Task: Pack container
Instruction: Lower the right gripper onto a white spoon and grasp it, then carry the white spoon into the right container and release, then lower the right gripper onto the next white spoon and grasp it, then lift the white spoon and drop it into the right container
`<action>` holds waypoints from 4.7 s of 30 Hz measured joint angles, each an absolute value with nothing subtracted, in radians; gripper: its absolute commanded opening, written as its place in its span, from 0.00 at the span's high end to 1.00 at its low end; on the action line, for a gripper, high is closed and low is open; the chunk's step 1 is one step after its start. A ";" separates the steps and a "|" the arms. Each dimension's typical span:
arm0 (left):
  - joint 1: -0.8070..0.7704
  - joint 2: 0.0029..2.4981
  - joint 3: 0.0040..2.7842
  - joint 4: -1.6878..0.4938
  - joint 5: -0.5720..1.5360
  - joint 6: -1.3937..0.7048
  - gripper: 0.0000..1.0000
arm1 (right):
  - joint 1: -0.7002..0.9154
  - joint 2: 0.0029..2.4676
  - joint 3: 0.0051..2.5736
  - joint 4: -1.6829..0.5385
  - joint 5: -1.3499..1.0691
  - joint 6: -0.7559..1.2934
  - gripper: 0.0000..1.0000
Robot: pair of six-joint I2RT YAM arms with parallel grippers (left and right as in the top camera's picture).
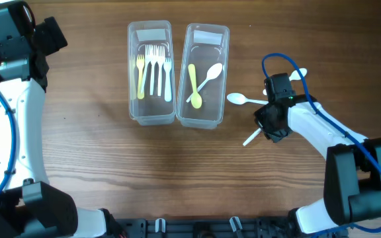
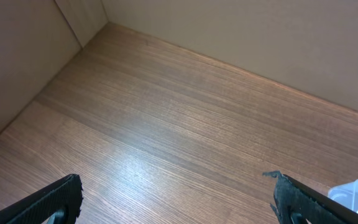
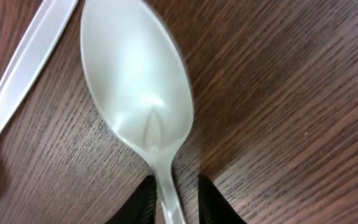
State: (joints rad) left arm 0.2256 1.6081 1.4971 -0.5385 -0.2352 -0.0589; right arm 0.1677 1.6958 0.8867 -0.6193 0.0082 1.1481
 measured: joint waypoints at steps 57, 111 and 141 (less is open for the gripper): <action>0.226 1.608 1.497 -0.539 -0.236 -0.059 0.00 | 0.107 1.754 1.477 -0.842 -0.174 -1.220 0.13; 0.226 1.608 1.497 -0.539 -0.236 -0.059 0.00 | 0.043 2.098 1.414 -0.905 -0.333 -1.179 0.96; 0.226 1.608 1.497 -0.539 -0.236 -0.059 0.00 | 0.335 1.834 1.578 -0.406 -0.298 0.059 0.96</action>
State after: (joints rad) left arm 0.2256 1.6081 1.4971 -0.5388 -0.2356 -0.0589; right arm 0.3347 1.8336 1.5784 -0.4057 -0.2981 0.0589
